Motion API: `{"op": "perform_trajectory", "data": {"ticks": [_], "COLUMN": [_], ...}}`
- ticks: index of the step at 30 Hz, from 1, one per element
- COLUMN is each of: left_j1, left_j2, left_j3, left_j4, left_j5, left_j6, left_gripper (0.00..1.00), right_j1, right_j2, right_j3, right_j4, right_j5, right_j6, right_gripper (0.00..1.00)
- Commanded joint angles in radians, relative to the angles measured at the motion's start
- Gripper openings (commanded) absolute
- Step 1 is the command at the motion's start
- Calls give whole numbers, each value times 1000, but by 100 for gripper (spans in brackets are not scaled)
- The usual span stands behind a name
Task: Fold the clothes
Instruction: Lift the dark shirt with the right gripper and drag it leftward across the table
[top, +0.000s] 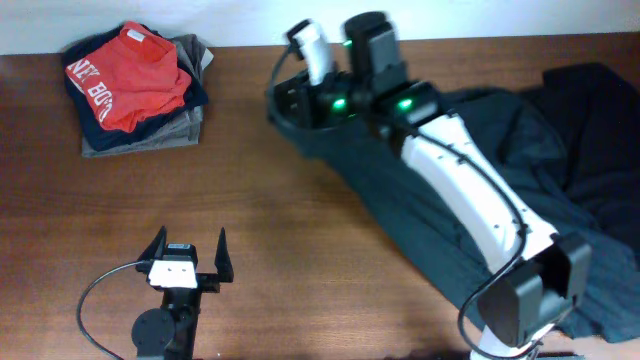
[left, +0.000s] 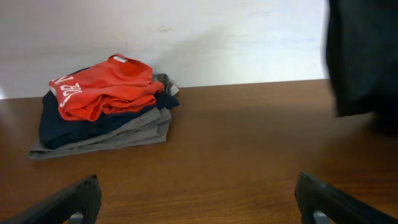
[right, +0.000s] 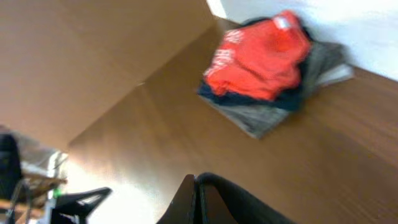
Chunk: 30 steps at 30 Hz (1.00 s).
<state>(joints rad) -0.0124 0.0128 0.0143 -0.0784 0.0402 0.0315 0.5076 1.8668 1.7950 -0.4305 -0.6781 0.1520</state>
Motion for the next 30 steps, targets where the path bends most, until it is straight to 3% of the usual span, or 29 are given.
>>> {"op": "perform_trajectory", "data": {"ticks": [1, 9, 21, 26, 27, 29, 30], "left_j1": [3, 3, 3, 3, 3, 3, 3], "left_j2": [-6, -6, -6, -6, -6, -6, -6], "left_j3": [-5, -5, -5, -5, -5, -5, -5], "left_j4": [-2, -2, -2, -2, -2, -2, -2], "left_j5": [-4, -4, -4, -4, -4, -4, -4], "left_j6": [15, 15, 15, 15, 15, 15, 15], "left_gripper": [99, 99, 99, 99, 99, 99, 99], "right_j1": [91, 251, 398, 397, 386, 363, 346], "right_j2": [53, 157, 160, 159, 159, 159, 159], "right_j3": [16, 16, 23, 32, 41, 66, 86], "right_j4": [85, 256, 270, 268, 261, 235, 212], "right_j5": [-24, -6, 93, 130, 130, 130, 134], "right_j6": [90, 206, 205, 205, 205, 204, 204], "right_gripper": [4, 4, 4, 4, 9, 28, 29]}}
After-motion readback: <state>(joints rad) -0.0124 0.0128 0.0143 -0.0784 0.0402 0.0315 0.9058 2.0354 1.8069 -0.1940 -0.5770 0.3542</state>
